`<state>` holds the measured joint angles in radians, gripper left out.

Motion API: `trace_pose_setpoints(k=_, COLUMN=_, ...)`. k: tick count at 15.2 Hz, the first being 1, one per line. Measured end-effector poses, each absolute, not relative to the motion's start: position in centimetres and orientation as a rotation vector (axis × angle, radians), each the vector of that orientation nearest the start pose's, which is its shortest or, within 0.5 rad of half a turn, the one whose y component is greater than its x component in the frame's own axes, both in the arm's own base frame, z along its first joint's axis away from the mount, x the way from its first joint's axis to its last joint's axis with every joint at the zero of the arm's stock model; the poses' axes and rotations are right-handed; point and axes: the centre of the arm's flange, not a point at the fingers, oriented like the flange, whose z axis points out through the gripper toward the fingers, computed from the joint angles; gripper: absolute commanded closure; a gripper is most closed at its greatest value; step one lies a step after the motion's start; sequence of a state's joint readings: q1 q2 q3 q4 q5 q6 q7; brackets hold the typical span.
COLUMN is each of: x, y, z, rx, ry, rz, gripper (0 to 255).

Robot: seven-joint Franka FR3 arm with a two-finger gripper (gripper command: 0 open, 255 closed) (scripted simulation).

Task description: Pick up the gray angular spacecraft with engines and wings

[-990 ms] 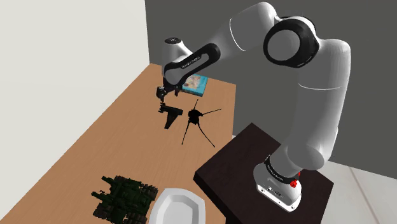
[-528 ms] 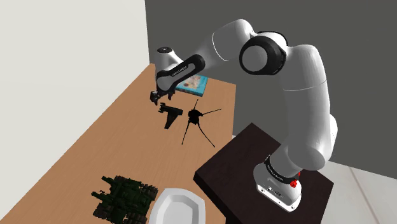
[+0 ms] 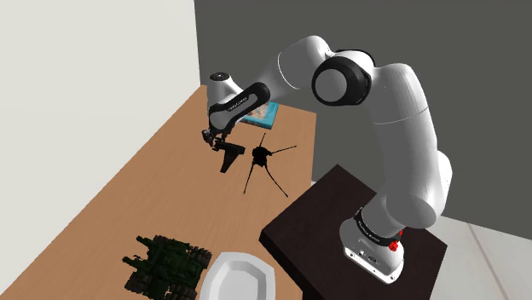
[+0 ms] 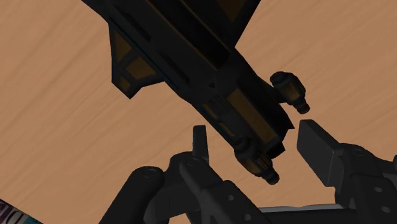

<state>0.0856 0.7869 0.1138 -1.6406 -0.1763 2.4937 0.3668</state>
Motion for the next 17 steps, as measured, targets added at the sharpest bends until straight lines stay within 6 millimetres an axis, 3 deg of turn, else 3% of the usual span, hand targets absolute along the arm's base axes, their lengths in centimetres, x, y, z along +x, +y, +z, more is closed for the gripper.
trace_pose_setpoints(k=10, x=67.9, y=12.9, z=16.5, rx=-3.147, ry=0.106, rz=-0.129, gripper=255)
trace_pose_setpoints(k=17, x=67.8, y=13.0, z=19.9, rx=-3.147, ry=0.105, rz=-0.127, gripper=255)
